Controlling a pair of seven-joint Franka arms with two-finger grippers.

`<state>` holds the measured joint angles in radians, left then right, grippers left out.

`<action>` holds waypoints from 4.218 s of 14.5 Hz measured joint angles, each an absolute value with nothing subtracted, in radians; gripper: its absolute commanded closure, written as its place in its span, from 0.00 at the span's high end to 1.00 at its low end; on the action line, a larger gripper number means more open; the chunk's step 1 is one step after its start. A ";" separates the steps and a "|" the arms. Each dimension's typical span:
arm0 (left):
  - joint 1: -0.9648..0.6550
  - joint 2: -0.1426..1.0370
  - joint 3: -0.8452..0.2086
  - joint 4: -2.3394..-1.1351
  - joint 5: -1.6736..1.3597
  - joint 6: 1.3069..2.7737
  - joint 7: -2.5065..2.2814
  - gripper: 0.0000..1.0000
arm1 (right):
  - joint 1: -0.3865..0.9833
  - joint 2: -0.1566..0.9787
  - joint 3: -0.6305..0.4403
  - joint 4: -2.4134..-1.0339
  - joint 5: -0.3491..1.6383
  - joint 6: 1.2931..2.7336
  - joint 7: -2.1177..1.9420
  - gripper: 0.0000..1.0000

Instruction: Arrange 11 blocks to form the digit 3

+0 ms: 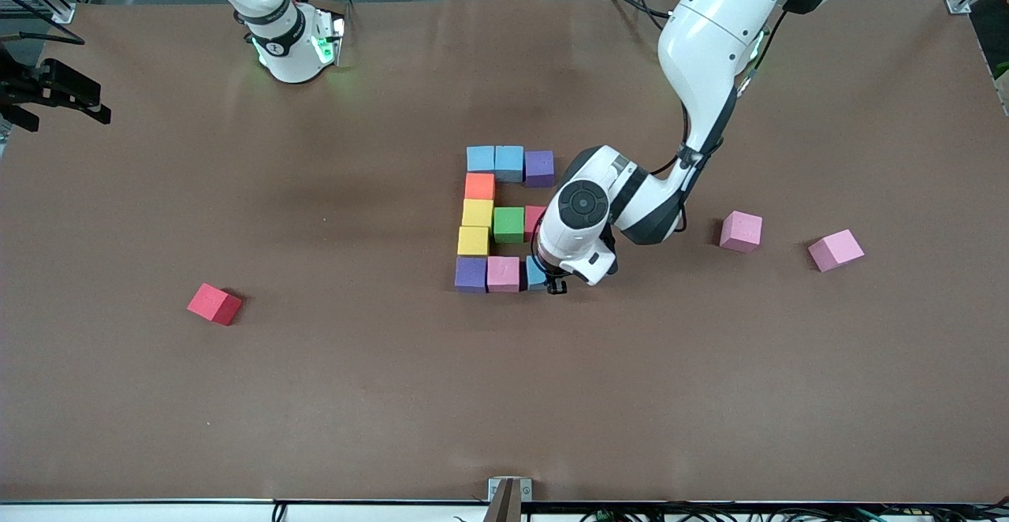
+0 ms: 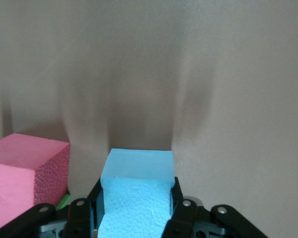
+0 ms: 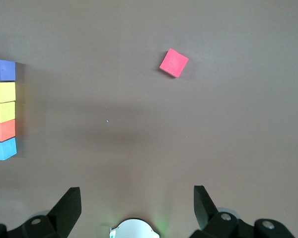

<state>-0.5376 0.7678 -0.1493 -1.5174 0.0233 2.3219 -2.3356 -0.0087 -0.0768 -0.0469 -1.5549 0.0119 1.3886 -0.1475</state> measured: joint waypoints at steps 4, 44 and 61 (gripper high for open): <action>-0.539 0.779 -0.149 -1.500 0.023 2.323 -2.336 0.34 | -0.009 -0.077 -0.047 -1.555 0.012 1.389 -0.148 1.00; -0.506 0.553 -0.134 -1.397 0.026 2.237 -1.932 1.00 | -0.009 -0.077 -0.047 -1.557 0.012 1.388 -0.148 1.00; -0.020 0.124 -0.104 -1.407 0.027 1.483 -0.306 1.00 | -0.009 -0.077 -0.047 -1.557 0.012 1.388 -0.148 1.00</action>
